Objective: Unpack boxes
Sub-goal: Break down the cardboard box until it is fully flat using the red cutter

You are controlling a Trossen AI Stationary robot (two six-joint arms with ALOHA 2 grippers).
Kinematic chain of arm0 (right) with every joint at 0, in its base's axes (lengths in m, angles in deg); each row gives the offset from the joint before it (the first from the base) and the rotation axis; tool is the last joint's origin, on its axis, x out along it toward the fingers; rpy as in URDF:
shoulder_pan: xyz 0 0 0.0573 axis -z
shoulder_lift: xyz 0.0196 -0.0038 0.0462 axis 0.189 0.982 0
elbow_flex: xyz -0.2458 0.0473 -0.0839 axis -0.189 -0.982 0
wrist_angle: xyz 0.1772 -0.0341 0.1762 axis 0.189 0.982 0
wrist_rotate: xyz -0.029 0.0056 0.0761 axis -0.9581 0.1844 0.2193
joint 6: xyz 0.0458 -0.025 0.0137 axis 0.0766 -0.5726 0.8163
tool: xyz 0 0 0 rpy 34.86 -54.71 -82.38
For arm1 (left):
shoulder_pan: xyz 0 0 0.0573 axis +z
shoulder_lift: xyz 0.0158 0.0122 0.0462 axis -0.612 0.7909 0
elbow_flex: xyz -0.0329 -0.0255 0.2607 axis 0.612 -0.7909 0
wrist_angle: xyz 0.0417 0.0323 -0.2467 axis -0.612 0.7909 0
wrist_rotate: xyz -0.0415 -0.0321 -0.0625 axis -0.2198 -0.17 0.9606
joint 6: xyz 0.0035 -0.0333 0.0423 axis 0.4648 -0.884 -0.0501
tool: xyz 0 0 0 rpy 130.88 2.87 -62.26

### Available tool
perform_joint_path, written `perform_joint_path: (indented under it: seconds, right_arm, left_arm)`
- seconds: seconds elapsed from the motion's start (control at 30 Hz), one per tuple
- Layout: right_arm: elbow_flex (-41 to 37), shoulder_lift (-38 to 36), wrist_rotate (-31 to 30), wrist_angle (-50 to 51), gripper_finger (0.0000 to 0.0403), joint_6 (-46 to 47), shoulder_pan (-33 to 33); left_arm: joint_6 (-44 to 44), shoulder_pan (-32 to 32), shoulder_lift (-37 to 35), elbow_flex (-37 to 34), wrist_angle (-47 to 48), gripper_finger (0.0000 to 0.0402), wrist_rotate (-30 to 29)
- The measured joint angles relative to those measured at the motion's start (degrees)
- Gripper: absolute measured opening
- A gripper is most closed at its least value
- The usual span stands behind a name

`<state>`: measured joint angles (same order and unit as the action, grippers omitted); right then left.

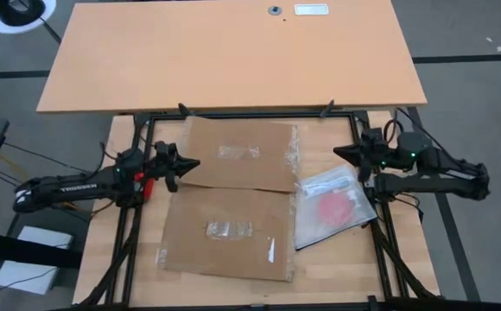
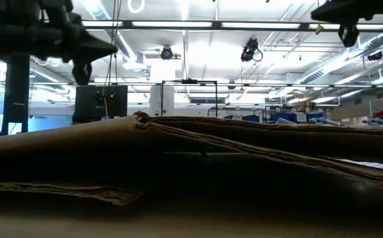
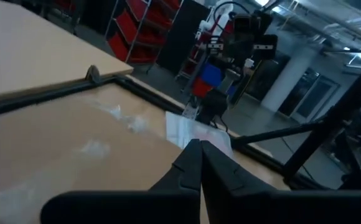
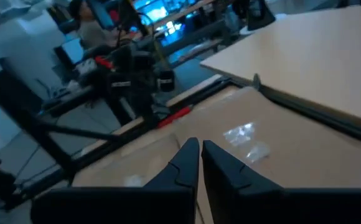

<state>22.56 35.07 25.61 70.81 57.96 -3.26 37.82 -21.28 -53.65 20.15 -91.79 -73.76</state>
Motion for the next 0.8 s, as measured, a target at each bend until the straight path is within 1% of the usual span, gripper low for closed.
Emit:
perform_joint_path:
  seconds: [0.1,0.3,0.4,0.5,0.57,0.67,0.73,0.8]
  right_arm:
    - [0.00,-2.95,0.12,2.72,0.0025,0.21,0.00]
    - [-0.05,-5.32,-0.31,1.50,0.0024,-4.80,0.00]
    - [-2.50,-5.50,-0.32,-0.92,0.0026,-5.39,0.00]
    - [-7.88,-5.42,-0.01,-8.46,0.0027,-5.27,0.00]
    - [-12.29,-5.44,0.18,-16.13,0.0027,-5.27,0.00]
    - [-18.54,-5.42,0.29,-27.43,0.0027,-4.64,0.00]
    - [-21.77,-5.44,0.35,-31.79,0.0027,-4.15,0.00]
    - [-24.35,-5.46,0.38,-33.19,0.0027,-3.74,0.00]
  left_arm:
    - [-1.35,-0.04,-4.98,-3.31,0.39,0.0007,0.02]
    - [-1.40,-0.04,-13.18,-7.07,0.54,0.0009,0.33]
    - [-1.56,-0.04,-16.30,-8.07,2.18,0.0009,1.81]
    - [-1.58,-0.07,-18.50,-8.89,3.71,0.0009,3.00]
    - [-1.36,0.00,-19.49,-8.88,5.00,0.0009,2.69]
    - [-0.29,0.00,-20.28,-8.88,3.75,0.0009,2.53]
    - [-1.10,0.00,-20.34,-8.88,3.63,0.0009,2.51]
    - [-1.99,0.00,-20.21,-8.88,4.61,0.0009,2.49]
